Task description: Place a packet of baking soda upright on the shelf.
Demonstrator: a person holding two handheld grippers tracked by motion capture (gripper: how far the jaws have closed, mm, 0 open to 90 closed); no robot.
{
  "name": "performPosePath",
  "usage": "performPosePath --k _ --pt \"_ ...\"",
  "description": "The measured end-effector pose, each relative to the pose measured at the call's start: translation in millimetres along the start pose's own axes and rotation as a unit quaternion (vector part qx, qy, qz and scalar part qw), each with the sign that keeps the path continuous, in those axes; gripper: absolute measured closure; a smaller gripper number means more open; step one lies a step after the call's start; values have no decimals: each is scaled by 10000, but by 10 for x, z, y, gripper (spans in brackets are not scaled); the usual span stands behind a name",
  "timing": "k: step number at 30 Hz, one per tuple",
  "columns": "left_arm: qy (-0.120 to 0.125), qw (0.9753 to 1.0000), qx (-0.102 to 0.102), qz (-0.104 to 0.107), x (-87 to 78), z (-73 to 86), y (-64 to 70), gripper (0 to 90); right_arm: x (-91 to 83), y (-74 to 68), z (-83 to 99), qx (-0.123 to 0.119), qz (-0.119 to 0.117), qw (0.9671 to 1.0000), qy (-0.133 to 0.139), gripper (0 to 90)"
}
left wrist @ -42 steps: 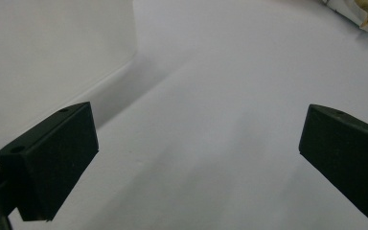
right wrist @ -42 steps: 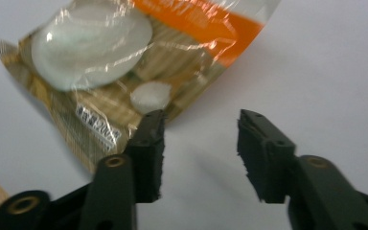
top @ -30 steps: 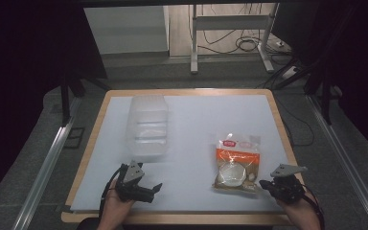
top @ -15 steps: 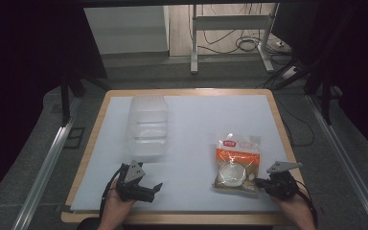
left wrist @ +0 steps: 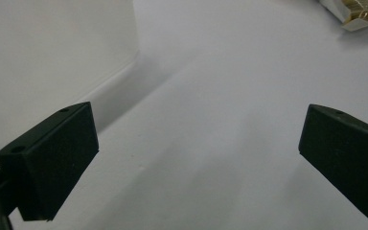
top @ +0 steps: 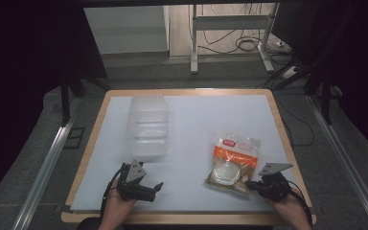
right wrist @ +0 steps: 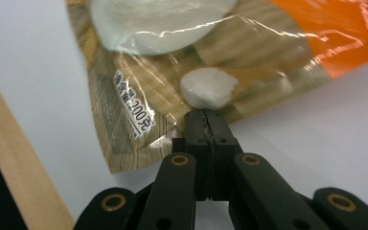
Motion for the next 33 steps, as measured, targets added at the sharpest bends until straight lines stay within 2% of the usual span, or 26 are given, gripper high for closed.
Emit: performPosePath --k 4,8,15,18,23,28,33 --pt "-12 10000 19 -4 4 0 0 0 34 -61 -24 -126 -44 9999 -23 893" --pt "-8 10000 16 -23 10 -4 3 0 113 -172 -75 -252 -276 9993 -13 893" --pt "-14 10000 -6 -26 15 -4 3 0 220 -333 -157 -515 -356 9980 -34 893" --pt "-6 10000 -10 -30 15 -6 3 0 268 -393 -190 -557 -422 9976 -29 894" --pt "15 10000 -15 -44 17 -11 3 0 347 -490 -250 -614 -460 9971 -7 894" --pt "5 10000 16 -39 29 -13 7 0 444 -608 -323 -732 -371 9966 34 894" --pt "-1 10000 42 -48 21 -11 8 0 465 -638 -347 -753 -325 9966 10 894"
Point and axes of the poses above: each handheld gripper's, and its own axes: x roughly forward along the jaws, z roughly out of its underside, y roughly to its right, the point moved 6 cm from there along x, roughly forward along the jaws, and after that the axes turned 5 degrees about y, right-handed, at the moved point
